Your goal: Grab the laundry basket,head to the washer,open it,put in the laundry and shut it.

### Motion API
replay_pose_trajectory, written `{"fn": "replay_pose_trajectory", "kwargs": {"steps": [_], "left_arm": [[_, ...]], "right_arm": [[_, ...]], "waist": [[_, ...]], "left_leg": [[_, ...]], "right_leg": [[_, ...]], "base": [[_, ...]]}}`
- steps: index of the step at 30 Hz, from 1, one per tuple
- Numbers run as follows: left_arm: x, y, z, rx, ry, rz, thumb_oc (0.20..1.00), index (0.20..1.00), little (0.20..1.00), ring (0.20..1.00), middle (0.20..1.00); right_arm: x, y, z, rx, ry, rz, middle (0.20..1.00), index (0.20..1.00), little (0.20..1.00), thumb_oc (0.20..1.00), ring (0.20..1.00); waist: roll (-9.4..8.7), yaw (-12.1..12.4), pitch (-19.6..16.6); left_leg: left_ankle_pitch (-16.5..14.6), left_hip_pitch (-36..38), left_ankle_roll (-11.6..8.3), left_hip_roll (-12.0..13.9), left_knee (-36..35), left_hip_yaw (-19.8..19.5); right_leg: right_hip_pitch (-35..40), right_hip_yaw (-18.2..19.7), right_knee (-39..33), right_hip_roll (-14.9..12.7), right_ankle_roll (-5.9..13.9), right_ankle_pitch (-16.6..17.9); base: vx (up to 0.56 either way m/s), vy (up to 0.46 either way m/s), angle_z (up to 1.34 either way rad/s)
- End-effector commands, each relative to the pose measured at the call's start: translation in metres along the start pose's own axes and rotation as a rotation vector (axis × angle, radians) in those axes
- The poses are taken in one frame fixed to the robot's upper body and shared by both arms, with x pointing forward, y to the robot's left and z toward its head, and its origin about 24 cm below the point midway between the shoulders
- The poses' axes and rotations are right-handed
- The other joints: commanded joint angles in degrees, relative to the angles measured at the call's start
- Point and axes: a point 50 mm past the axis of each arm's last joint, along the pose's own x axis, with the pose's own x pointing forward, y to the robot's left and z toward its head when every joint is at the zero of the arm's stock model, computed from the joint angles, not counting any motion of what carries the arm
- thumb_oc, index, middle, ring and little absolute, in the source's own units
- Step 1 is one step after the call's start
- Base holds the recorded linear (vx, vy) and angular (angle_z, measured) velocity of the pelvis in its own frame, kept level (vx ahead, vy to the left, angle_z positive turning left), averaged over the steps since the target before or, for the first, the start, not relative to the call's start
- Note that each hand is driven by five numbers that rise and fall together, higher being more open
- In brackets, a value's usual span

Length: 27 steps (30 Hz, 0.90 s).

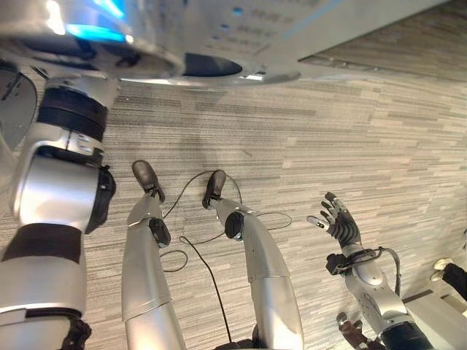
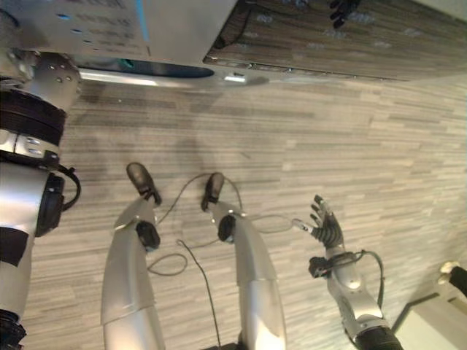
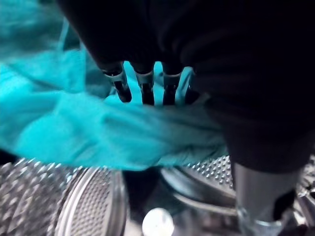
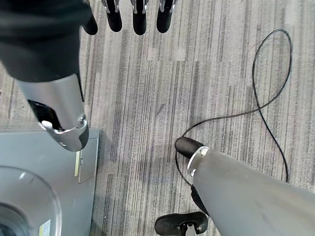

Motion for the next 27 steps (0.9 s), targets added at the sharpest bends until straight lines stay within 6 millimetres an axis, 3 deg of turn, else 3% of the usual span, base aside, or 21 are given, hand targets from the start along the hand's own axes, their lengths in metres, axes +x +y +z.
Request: {"fn": "replay_pose_trajectory", "kwargs": {"steps": [1,4,6,7,8,9,11,13,14,15,18,21,22,23,24,27], "left_arm": [[-0.01,0.005,-0.01,0.12,-0.031,-0.094,1.0,1.0,1.0,1.0,1.0],[-0.024,0.019,-0.025,0.298,-0.042,-0.159,1.0,1.0,1.0,1.0,1.0],[-0.036,0.041,-0.033,0.543,-0.065,-0.255,1.0,1.0,1.0,1.0,1.0],[-0.037,0.042,-0.033,0.546,-0.065,-0.253,1.0,1.0,1.0,1.0,1.0],[-0.054,0.074,-0.045,0.766,-0.048,-0.315,1.0,1.0,1.0,1.0,1.0],[-0.054,0.075,-0.045,0.766,-0.048,-0.315,1.0,1.0,1.0,1.0,1.0],[-0.075,0.107,-0.062,0.902,0.021,-0.317,1.0,1.0,1.0,1.0,1.0],[-0.081,0.116,-0.067,0.944,0.042,-0.316,1.0,1.0,1.0,1.0,1.0],[-0.094,0.134,-0.074,1.042,0.08,-0.34,1.0,1.0,1.0,1.0,1.0],[-0.094,0.135,-0.074,1.042,0.082,-0.339,1.0,1.0,1.0,1.0,1.0],[-0.125,0.166,-0.087,1.141,0.184,-0.378,1.0,1.0,1.0,1.0,1.0],[-0.167,0.197,-0.105,1.201,0.342,-0.434,1.0,1.0,1.0,1.0,1.0],[-0.195,0.214,-0.113,1.201,0.444,-0.456,1.0,1.0,1.0,1.0,1.0],[-0.196,0.215,-0.112,1.2,0.447,-0.454,1.0,1.0,1.0,1.0,1.0],[-0.221,0.227,-0.117,1.162,0.537,-0.441,1.0,1.0,1.0,1.0,1.0],[-0.25,0.24,-0.117,1.104,0.62,-0.415,1.0,1.0,1.0,1.0,1.0]], "right_arm": [[-0.025,-0.012,-0.018,-0.001,0.065,-0.016,1.0,1.0,1.0,1.0,1.0],[-0.027,-0.007,-0.021,0.031,0.066,0.014,1.0,1.0,1.0,1.0,1.0],[-0.028,-0.007,-0.016,0.033,0.041,0.043,1.0,1.0,1.0,1.0,1.0],[-0.028,-0.006,-0.017,0.033,0.042,0.045,1.0,1.0,1.0,1.0,1.0],[-0.03,-0.006,-0.02,0.034,0.044,0.051,1.0,1.0,1.0,1.0,1.0],[-0.03,-0.006,-0.02,0.033,0.044,0.051,1.0,1.0,1.0,1.0,1.0],[-0.032,-0.01,-0.024,0.032,0.058,0.035,1.0,1.0,1.0,1.0,1.0],[-0.032,-0.012,-0.026,0.023,0.062,0.031,1.0,1.0,1.0,1.0,1.0],[-0.033,-0.015,-0.026,0.012,0.064,0.012,1.0,1.0,1.0,1.0,1.0],[-0.033,-0.016,-0.027,0.01,0.065,0.013,1.0,1.0,1.0,1.0,1.0],[-0.034,-0.02,-0.032,0.011,0.087,-0.016,1.0,1.0,1.0,1.0,1.0],[-0.035,-0.023,-0.037,-0.013,0.111,-0.032,1.0,1.0,1.0,1.0,1.0],[-0.037,-0.026,-0.041,-0.031,0.131,-0.034,1.0,1.0,1.0,1.0,1.0],[-0.037,-0.026,-0.041,-0.033,0.133,-0.032,1.0,1.0,1.0,1.0,1.0],[-0.04,-0.03,-0.046,-0.046,0.158,-0.041,1.0,1.0,1.0,1.0,1.0],[-0.044,-0.036,-0.052,-0.059,0.188,-0.055,1.0,1.0,1.0,1.0,1.0]], "waist": [[1.7,-1.5,-4.8],[2.08,-0.7,-4.6],[2.62,0.4,-4.2],[2.54,0.3,-4.3],[3.21,1.3,-3.8],[3.22,1.2,-3.8],[3.66,2.2,-3.6],[3.95,2.2,-3.7],[4.38,2.9,-3.8],[4.47,2.8,-3.8],[5.51,4.0,-4.3],[6.4,4.8,-5.4],[6.87,5.3,-5.9],[6.91,5.2,-5.8],[7.33,5.9,-6.4],[7.94,6.7,-7.1]], "left_leg": [[-11.2,2.8,3.7,-4.8,1.7,0.2],[-10.2,4.2,3.22,-4.9,0.2,0.4],[-8.6,5.8,2.33,-4.9,-2.4,0.7],[-8.5,6.0,2.3,-4.9,-2.6,0.8],[-6.2,8.1,1.07,-4.9,-6.4,1.3],[-6.1,8.2,1.07,-4.9,-6.5,1.3],[-3.6,9.9,-0.04,-5.3,-10.0,1.3],[-2.4,10.8,-0.47,-5.6,-11.8,1.2],[-0.4,12.3,-1.48,-5.9,-14.4,1.2],[0.0,12.5,-1.49,-5.9,-14.8,1.2],[2.6,15.7,-2.74,-6.4,-18.8,0.9],[5.3,19.6,-3.76,-6.8,-23.0,0.6],[6.6,21.8,-4.15,-6.7,-24.6,0.3],[6.7,22.1,-4.18,-6.7,-24.9,0.3],[8.1,24.5,-4.66,-6.6,-26.6,0.1],[9.8,27.9,-5.15,-6.8,-29.1,-0.2]], "right_leg": [[14.5,-3.5,3.6,6.5,-2.41,-8.8],[15.0,-3.4,3.2,6.6,-2.28,-8.7],[16.0,-3.1,1.6,6.6,-2.13,-8.6],[16.2,-3.1,1.5,6.6,-2.13,-8.5],[17.6,-2.7,-1.4,6.7,-2.08,-8.1],[17.7,-2.7,-1.5,6.7,-2.07,-8.0],[19.0,-2.3,-4.4,7.4,-2.21,-7.7],[19.7,-2.2,-5.5,7.7,-2.22,-7.4],[20.7,-2.0,-7.4,8.2,-2.25,-7.3],[20.8,-2.1,-7.7,8.3,-2.32,-7.1],[22.6,-1.7,-10.0,8.9,-2.14,-6.7],[25.6,-1.0,-13.5,9.5,-1.72,-5.7],[27.7,-0.5,-15.5,9.8,-1.43,-5.0],[28.0,-0.4,-15.7,9.8,-1.42,-4.8],[30.2,-0.2,-17.2,10.1,-1.19,-4.5],[33.8,-0.1,-19.8,10.6,-0.9,-3.9]], "base": [[-0.02,-0.001,0.03],[-0.03,-0.003,0.05],[-0.06,-0.002,0.03],[-0.1,0.002,0.1],[-0.08,0.005,0.16],[-0.1,-0.006,0.21],[-0.07,-0.049,0.13],[-0.05,-0.045,0.1],[-0.04,-0.034,0.11],[-0.06,-0.033,0.12],[-0.03,0.005,0.04],[-0.04,0.01,-0.01],[-0.04,0.016,-0.05],[-0.05,0.02,-0.04],[-0.03,0.002,0.04],[-0.02,-0.008,-0.01]]}}
